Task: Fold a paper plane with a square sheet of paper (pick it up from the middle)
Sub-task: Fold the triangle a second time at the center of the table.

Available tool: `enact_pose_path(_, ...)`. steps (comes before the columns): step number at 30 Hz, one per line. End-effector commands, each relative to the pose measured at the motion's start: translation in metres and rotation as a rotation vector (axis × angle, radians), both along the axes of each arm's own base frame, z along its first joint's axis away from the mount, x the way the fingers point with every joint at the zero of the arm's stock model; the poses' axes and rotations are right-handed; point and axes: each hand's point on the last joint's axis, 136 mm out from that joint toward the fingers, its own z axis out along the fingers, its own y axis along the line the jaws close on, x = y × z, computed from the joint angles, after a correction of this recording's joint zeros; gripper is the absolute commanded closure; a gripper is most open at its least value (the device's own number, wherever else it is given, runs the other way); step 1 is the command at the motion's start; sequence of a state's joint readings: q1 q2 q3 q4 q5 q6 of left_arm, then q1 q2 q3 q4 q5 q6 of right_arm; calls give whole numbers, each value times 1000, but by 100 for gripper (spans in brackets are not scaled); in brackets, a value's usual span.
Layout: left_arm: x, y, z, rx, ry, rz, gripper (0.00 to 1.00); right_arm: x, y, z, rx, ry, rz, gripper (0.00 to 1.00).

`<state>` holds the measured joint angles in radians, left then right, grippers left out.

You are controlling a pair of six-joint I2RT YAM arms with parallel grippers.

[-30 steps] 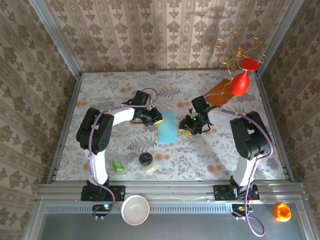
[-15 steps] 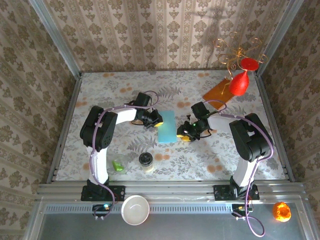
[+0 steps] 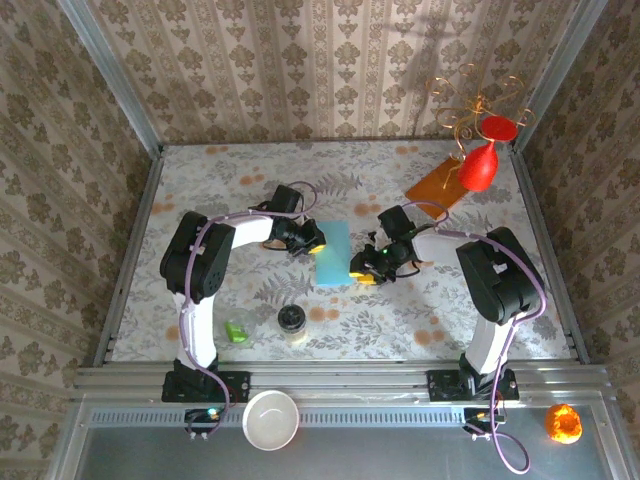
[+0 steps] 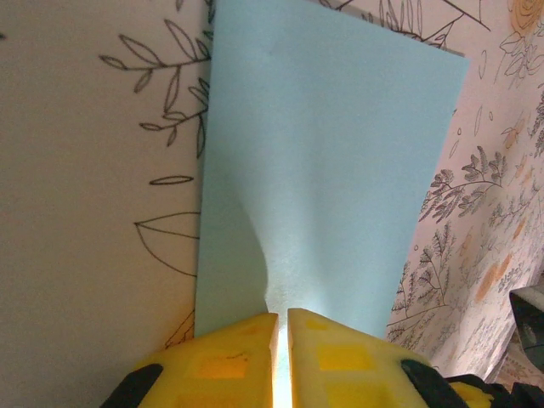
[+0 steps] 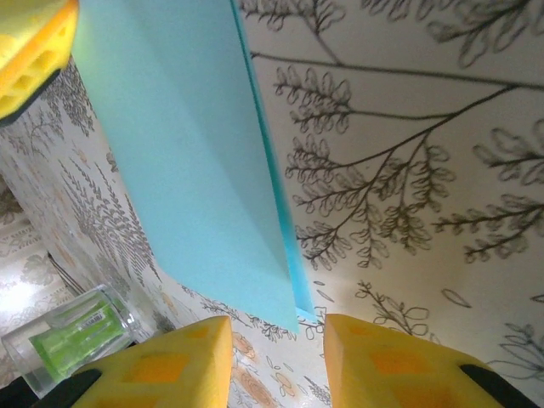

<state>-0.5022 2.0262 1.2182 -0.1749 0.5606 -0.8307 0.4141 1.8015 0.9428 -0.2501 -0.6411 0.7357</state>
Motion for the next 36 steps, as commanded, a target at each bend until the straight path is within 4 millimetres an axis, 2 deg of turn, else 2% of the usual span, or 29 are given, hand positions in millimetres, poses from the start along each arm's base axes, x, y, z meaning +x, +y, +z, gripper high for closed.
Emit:
enact_pose_path(1,-17,11,-29,78,94,6,85,-9,5,-3,5,27,32,64)
enact_pose_path(7,-18,12,-28,79,93,7,85,-8,13,0,54,34,44,64)
enact_pose_path(17,-18,11,-27,78,90,4,86,-7,13,-5,41,33,45,64)
enact_pose_path(25,-18,11,-27,77,90,5,86,3,20,4,76,-8,32,74)
enact_pose_path(36,-18,10,-23,70,84,-2,86,19,23,1,73,-23,-15,78)
